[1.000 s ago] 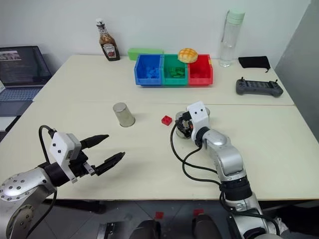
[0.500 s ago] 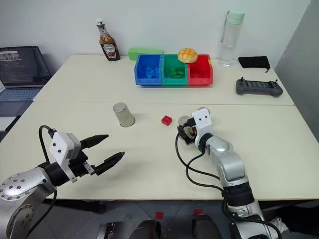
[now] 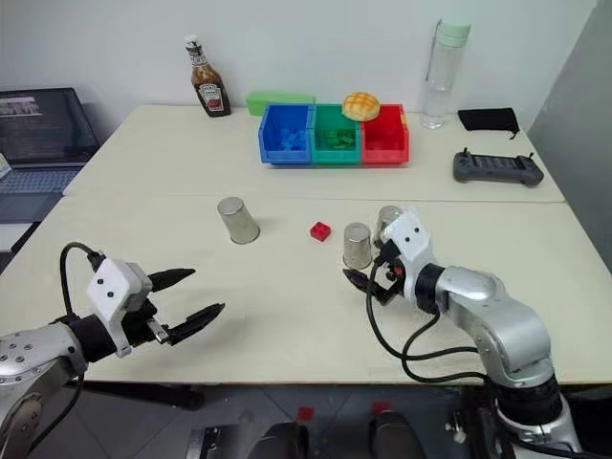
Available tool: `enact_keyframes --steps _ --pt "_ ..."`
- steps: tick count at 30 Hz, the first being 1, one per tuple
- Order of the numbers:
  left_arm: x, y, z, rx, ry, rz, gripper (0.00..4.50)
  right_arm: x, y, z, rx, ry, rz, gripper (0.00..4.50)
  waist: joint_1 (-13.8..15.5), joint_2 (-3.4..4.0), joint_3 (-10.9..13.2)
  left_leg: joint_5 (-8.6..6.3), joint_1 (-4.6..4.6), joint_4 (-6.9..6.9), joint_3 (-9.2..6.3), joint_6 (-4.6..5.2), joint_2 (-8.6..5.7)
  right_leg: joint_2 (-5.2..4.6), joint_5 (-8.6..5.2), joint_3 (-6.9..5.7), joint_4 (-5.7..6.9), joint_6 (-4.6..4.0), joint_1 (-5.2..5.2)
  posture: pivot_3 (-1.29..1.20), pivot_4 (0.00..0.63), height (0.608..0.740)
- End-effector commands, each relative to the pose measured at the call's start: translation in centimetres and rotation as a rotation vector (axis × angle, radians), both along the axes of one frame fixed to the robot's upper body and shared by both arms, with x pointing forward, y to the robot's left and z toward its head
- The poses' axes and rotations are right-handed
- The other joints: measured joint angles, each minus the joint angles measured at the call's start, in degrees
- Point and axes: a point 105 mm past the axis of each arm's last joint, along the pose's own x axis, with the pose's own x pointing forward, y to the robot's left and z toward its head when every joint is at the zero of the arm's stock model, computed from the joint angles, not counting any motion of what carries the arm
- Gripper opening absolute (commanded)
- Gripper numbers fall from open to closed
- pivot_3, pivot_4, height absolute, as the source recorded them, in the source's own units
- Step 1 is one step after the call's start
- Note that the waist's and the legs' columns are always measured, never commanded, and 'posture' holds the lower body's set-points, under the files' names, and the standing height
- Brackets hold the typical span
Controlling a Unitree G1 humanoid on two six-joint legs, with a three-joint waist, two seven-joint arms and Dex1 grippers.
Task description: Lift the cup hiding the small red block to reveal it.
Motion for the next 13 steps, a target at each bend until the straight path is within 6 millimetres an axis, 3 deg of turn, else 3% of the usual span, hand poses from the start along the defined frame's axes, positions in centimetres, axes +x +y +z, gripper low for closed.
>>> enact_keyframes --steps 1,13 --pt "0.1 0.1 1.3 0.009 -0.044 -0.013 4.50 -0.8 -0.1 0.8 -0.013 -0.026 0.034 4.46 0.0 0.00 0.0 0.00 0.00 0.00 0.00 0.00 0.00 0.01 0.00 0.00 0.00 0.00 0.00 0.00 0.150 0.740" --pt "1.4 0.3 3.1 -0.030 -0.116 0.019 4.50 -1.0 -0.8 -0.3 -0.019 -0.008 0.016 4.46 0.0 -0.01 0.0 0.00 0.00 0.02 0.04 0.00 -0.01 0.02 0.00 -0.03 0.00 0.01 0.02 0.00 0.150 0.740"
